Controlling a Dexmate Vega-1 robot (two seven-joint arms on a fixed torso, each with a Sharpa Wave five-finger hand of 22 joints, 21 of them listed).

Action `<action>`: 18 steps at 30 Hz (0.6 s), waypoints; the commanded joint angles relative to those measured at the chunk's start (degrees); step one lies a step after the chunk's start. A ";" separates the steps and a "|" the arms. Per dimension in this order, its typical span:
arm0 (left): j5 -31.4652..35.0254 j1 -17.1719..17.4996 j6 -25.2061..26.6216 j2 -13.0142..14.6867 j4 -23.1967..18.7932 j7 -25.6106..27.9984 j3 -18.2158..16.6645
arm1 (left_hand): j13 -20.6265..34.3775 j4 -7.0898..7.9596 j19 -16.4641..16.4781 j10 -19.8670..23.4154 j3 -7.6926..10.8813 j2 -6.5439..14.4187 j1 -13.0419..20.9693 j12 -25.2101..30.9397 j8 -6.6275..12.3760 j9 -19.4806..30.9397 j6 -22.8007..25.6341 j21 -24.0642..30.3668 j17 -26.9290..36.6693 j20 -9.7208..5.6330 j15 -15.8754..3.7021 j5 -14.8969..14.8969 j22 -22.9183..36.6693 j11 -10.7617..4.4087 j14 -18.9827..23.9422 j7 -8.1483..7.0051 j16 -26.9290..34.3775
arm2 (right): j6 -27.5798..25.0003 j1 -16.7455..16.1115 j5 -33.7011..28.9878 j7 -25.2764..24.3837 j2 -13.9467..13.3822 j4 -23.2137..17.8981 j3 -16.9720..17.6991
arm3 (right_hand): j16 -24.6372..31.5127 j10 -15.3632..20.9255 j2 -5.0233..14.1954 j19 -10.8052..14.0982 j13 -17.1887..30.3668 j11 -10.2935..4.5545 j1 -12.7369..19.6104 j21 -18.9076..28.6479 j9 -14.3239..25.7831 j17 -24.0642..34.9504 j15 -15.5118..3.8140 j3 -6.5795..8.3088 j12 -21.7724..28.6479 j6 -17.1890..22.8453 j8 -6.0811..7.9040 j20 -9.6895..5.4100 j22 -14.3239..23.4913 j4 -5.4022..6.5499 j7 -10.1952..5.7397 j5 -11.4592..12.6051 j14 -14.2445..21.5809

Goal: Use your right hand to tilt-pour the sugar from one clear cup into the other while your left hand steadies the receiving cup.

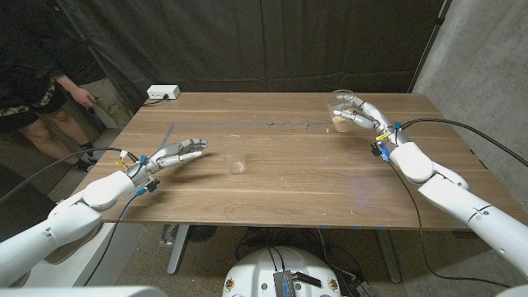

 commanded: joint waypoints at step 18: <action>9.51 0.01 4.19 4.91 -5.51 6.77 -0.76 | 0.34 -0.72 0.05 -0.98 -2.09 0.06 0.65 -0.01 -0.39 0.37 -1.33 -0.28 0.12 -0.35 -4.58 0.63 0.20 -0.50 -1.00 -0.33 0.43 | 0.85 2.31 -0.32 0.53 1.42 2.47 -1.18 | -0.33 0.55 0.39 0.41 0.49 -0.02 0.27 0.49 0.12 0.53 -10.39 0.10 0.89 0.78 0.05 -6.94 0.23 0.09 0.06 -0.15 0.65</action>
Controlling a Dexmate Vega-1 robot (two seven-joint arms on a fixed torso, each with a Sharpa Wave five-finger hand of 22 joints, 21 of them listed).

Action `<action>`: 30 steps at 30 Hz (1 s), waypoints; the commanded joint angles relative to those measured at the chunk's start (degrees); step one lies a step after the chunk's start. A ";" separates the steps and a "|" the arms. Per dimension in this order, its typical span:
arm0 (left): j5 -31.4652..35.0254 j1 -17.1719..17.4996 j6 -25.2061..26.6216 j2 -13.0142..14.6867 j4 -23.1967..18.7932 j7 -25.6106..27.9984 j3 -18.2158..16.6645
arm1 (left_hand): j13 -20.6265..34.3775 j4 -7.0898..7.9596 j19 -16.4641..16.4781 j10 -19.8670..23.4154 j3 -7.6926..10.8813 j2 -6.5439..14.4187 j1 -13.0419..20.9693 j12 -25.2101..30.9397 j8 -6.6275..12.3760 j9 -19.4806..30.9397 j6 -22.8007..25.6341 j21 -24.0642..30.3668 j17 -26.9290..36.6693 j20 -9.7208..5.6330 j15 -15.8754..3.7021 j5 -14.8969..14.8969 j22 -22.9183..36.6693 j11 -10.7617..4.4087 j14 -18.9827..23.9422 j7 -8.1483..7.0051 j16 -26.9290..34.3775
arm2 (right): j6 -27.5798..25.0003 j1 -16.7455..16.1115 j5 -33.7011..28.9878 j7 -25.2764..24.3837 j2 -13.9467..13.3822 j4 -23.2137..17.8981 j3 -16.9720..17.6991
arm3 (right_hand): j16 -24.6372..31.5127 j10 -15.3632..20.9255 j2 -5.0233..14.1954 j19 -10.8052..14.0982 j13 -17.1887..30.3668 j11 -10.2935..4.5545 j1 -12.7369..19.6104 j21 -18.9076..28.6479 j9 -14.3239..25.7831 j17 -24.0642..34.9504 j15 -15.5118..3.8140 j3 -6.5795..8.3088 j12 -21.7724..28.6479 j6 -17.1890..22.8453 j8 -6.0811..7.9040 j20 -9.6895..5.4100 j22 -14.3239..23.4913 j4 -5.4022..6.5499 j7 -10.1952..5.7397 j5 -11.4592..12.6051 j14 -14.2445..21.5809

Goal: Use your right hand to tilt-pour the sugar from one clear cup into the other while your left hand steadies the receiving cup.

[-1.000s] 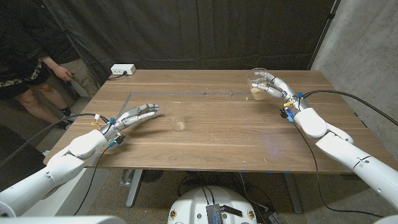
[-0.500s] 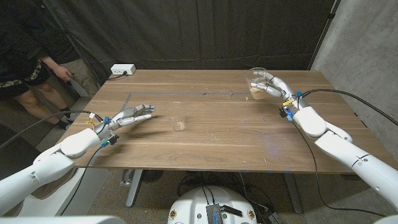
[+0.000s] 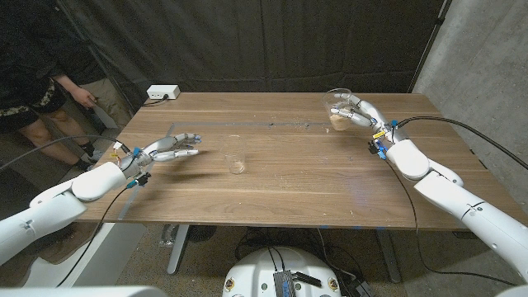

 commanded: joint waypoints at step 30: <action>14.37 -2.84 -8.73 -8.41 8.10 12.90 3.41 | 0.58 0.67 2.31 1.76 -2.25 1.96 -0.27 1.37 0.81 0.39 1.87 0.62 0.47 -2.52 -5.87 1.20 0.33 -0.89 1.40 -1.58 1.07 | -0.02 -0.91 0.19 0.33 -1.17 -0.81 0.46 | -0.50 0.80 0.36 0.43 0.52 -0.08 0.19 0.60 0.04 0.72 -10.41 -0.03 0.92 1.11 0.03 -6.96 0.18 0.13 -0.15 -0.23 0.87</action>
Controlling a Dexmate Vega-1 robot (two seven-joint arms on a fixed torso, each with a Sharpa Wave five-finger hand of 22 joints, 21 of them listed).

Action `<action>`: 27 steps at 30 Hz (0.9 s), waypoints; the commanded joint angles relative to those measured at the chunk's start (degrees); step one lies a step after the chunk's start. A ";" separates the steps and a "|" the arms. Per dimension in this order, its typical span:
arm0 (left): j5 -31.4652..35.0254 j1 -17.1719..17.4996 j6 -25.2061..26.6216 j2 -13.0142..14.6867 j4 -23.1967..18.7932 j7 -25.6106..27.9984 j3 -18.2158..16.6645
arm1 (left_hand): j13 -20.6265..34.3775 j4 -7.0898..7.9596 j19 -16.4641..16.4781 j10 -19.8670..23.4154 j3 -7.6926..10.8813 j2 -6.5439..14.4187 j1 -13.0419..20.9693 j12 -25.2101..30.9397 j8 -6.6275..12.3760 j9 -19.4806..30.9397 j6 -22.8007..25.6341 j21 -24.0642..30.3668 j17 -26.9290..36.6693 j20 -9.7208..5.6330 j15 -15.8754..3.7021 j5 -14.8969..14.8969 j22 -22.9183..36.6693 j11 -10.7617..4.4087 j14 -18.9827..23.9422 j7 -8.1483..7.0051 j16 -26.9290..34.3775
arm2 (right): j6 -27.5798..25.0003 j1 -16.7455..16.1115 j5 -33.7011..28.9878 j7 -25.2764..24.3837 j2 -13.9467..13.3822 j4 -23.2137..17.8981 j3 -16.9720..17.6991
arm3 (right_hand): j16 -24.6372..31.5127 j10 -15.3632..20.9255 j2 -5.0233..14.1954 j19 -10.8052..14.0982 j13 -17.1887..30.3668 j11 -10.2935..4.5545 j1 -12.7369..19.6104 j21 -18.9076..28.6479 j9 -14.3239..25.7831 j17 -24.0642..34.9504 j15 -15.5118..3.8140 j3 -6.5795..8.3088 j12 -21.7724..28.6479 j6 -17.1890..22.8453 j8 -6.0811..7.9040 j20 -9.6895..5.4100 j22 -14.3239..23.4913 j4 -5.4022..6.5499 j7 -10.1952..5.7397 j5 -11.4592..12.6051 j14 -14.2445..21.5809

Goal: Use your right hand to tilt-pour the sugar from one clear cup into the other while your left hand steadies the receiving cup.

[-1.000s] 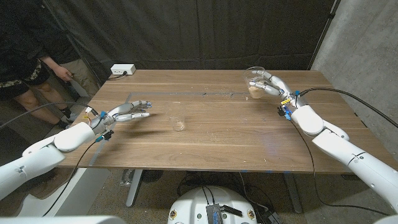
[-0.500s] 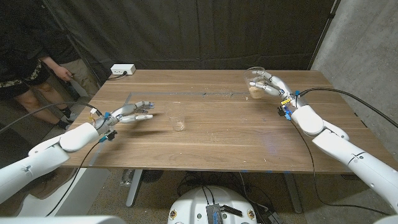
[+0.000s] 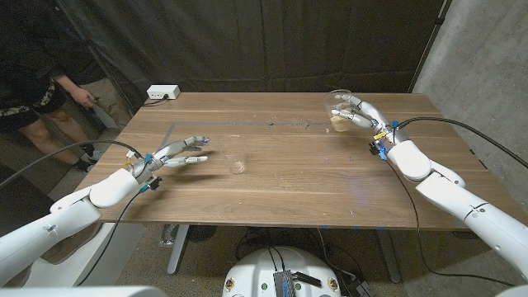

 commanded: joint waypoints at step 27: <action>2.95 -1.47 -2.84 -3.99 3.65 3.30 1.89 | 0.30 0.62 0.96 0.43 -1.37 1.35 -0.96 0.99 0.48 0.26 -0.01 0.54 0.46 -0.40 -5.54 1.09 0.03 0.26 0.85 -0.43 0.24 | -0.31 -1.27 0.62 0.75 -1.67 -1.53 1.00 | -0.54 0.32 0.69 0.42 0.51 -0.37 0.01 0.31 0.00 0.50 -10.52 -0.08 0.73 0.65 -0.05 -6.94 0.16 0.14 0.13 -0.25 0.92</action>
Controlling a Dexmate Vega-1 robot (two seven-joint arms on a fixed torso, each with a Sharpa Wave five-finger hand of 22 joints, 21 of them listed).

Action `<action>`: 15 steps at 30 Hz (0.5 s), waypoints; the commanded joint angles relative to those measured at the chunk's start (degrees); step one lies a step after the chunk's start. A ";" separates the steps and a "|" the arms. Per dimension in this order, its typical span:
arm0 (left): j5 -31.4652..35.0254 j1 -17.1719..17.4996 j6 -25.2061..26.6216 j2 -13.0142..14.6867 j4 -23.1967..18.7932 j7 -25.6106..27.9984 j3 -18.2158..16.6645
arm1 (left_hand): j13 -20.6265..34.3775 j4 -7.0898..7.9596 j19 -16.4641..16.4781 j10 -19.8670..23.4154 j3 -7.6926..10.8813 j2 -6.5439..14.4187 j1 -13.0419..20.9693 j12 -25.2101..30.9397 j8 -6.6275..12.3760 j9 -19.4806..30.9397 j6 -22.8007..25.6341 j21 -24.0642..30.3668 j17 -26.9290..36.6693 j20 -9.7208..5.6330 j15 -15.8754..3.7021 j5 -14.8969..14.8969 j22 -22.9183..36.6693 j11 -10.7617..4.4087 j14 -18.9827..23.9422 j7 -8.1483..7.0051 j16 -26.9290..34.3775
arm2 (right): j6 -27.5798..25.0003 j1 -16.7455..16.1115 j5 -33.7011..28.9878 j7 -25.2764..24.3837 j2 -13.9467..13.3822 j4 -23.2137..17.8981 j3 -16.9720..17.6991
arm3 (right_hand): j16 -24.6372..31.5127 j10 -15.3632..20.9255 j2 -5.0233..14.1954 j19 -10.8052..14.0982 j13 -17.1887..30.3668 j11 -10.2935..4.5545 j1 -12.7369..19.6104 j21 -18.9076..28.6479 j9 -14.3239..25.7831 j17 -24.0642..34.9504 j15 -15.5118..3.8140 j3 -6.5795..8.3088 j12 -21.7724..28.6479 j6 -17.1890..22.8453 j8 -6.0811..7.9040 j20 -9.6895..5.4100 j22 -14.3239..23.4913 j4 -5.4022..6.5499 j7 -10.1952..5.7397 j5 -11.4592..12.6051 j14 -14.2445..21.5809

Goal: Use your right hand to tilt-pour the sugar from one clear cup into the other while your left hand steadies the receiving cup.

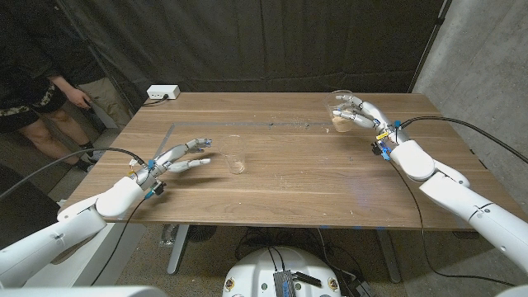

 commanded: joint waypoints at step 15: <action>-0.10 -6.34 -2.48 -4.02 4.32 -4.94 3.85 | 0.39 0.19 0.26 0.01 -0.83 0.25 0.66 0.47 0.51 0.33 -0.14 0.18 0.27 0.19 -5.82 0.85 0.17 0.17 0.40 0.11 0.10 | -0.89 -0.51 0.59 -0.02 -0.27 -0.62 0.46 | -0.30 0.37 0.44 0.40 0.35 -0.12 0.11 0.34 -0.01 0.39 -10.21 -0.19 0.53 0.75 -0.03 -6.93 0.15 0.17 -0.05 -0.28 0.64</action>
